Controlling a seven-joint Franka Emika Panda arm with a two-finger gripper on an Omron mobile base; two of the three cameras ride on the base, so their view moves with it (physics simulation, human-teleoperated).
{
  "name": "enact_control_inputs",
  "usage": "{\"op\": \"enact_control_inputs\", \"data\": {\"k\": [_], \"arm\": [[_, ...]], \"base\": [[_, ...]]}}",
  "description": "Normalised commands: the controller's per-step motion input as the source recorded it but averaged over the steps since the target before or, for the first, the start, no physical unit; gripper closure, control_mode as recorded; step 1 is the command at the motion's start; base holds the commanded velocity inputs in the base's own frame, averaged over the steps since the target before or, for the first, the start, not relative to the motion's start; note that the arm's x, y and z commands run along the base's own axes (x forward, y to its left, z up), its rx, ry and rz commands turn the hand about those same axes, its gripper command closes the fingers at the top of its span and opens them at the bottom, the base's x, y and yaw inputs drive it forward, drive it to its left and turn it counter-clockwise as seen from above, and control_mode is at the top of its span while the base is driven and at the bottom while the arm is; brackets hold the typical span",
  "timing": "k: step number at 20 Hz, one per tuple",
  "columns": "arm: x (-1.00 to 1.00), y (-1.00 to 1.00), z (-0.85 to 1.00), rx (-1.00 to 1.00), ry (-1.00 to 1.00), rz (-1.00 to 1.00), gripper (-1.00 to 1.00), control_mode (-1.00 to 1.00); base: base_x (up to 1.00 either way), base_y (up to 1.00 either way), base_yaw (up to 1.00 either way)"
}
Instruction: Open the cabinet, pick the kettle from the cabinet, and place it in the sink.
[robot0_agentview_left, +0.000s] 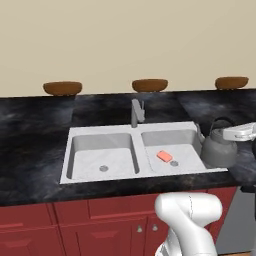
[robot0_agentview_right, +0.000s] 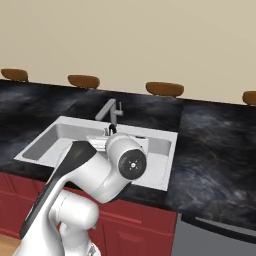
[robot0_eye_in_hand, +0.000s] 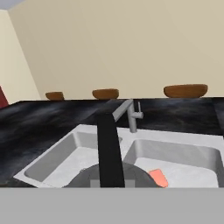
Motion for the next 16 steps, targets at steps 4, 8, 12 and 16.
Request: {"op": "enact_control_inputs", "data": {"k": [4,8,12,16], "arm": [[0.0,0.0,0.0,0.0,0.0,0.0,1.0,1.0],[0.0,0.0,0.0,0.0,0.0,0.0,1.0,1.0],[0.0,0.0,0.0,0.0,0.0,0.0,1.0,1.0],[0.0,0.0,0.0,0.0,0.0,0.0,1.0,1.0]], "base": [[0.1,0.32,0.0],[0.1,0.35,0.0],[0.06,0.35,0.0],[0.0,0.38,-0.03]]}}
